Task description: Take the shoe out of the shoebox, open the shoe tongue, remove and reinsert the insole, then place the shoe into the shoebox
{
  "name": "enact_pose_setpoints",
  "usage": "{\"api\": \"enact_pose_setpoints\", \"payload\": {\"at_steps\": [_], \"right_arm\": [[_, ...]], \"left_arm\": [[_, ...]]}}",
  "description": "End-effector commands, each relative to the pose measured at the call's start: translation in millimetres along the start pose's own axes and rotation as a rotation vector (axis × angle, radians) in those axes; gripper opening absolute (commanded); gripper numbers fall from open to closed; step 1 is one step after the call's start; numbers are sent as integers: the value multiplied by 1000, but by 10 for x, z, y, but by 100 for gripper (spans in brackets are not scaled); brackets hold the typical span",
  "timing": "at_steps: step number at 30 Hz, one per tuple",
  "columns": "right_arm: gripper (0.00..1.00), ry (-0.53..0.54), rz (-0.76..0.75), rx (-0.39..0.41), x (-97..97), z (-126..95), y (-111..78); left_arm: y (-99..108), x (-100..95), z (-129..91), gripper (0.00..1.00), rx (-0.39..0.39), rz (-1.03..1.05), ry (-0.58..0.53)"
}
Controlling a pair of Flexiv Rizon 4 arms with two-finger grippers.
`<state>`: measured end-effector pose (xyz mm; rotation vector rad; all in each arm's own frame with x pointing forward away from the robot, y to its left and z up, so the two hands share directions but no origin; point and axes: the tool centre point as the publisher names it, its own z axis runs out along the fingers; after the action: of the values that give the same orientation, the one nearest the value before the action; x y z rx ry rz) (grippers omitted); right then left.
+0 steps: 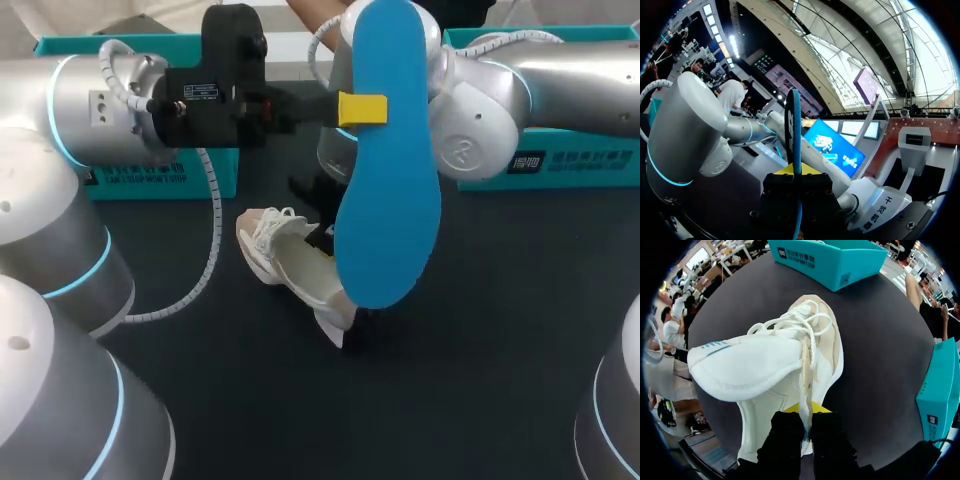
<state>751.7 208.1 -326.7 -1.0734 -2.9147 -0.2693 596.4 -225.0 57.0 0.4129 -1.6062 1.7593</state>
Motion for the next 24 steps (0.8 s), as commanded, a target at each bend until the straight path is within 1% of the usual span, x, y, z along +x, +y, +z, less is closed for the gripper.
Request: {"api": "enact_pose_setpoints", "payload": {"at_steps": [1, 2, 3, 4, 5, 6, 7, 8, 9, 11, 12, 13, 14, 16, 18, 19, 23, 24], "right_arm": [[0, 24, 14, -15, 17, -19, -80], [0, 9, 112, 7, 15, -32, -96], [0, 56, 154, -24, 18, -43, -108], [0, 33, 233, -27, 6, -49, -130], [0, 58, 306, -47, 1, -56, -147], [0, 76, 346, -86, 2, -71, -160], [0, 69, 409, -95, -3, -81, -177], [0, 104, 437, -137, -1, -90, -190], [0, 99, 497, -156, 0, -107, -206], [0, 87, 536, -177, 8, -111, -222], [0, 88, 578, -185, 23, -115, -223], [0, 105, 579, -202, 23, -111, -225], [0, 85, 639, -208, 32, -115, -240], [0, 71, 685, -226, 44, -110, -259], [0, 82, 684, -249, 81, -110, -275], [0, 68, 698, -247, 101, -104, -285], [0, 82, 622, -258, 190, -61, -258], [0, 71, 643, -246, 190, -42, -262]], "left_arm": [[11, -2, 1, 0, 0, 0, -1], [11, -2, 1, 0, 0, 0, -1], [11, -2, 1, 0, 0, 0, -1], [11, -2, 1, 0, 0, 0, -1], [11, -2, 1, 0, 0, 0, -1], [11, -2, 1, 0, 0, 0, -1], [11, -2, 1, 0, 0, 0, -1], [11, -2, 1, 0, 0, 0, -1], [11, -2, 1, 0, 0, 0, -1], [11, -2, 1, 0, 0, 0, -1], [11, -2, 1, 0, 0, 0, -1], [11, -2, 1, 0, 0, 0, -1], [11, -2, 1, 0, 0, 0, -1], [11, -2, 1, 0, 0, 0, -1], [11, -2, 1, 0, 0, 0, -1], [11, -2, 1, 0, 0, 0, -1], [11, -2, 1, 0, 0, 0, -1], [11, -2, 1, 0, 0, 0, -1]]}}
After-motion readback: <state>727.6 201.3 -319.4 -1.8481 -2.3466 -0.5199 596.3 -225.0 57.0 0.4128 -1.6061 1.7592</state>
